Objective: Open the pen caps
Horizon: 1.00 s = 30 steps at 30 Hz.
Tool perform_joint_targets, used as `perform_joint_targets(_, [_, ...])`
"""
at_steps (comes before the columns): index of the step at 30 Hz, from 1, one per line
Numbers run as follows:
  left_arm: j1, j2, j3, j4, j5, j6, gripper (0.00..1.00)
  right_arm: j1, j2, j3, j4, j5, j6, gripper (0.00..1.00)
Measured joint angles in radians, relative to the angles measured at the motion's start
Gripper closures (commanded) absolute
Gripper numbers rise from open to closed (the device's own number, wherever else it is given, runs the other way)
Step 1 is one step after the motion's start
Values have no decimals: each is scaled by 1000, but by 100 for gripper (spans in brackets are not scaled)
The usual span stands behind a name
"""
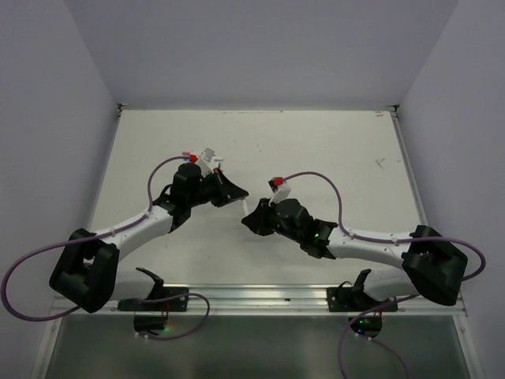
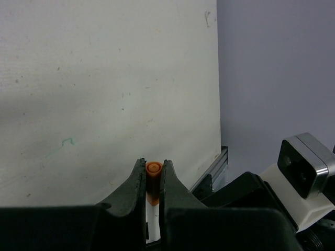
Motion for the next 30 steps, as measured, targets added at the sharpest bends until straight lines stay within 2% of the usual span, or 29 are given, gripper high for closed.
perform_joint_targets(3, [2, 33, 57, -30, 44, 27, 100, 3, -48, -47, 51, 42, 27, 100])
perform_joint_targets(13, [4, 69, 58, -34, 125, 13, 100, 92, -95, -130, 114, 183, 106, 100])
perform_joint_targets(19, [4, 68, 55, -47, 134, -2, 100, 167, -72, -127, 132, 307, 143, 100])
perform_joint_targets(23, [9, 50, 54, -114, 108, -1, 100, 205, -30, -74, 62, 374, 143, 100])
perform_joint_targets(26, [10, 16, 61, -180, 75, 6, 100, 229, -26, -20, -26, 421, 125, 100])
perform_joint_targets(30, [49, 16, 200, -248, -265, 103, 100, 327, 13, 65, -297, 427, 76, 100])
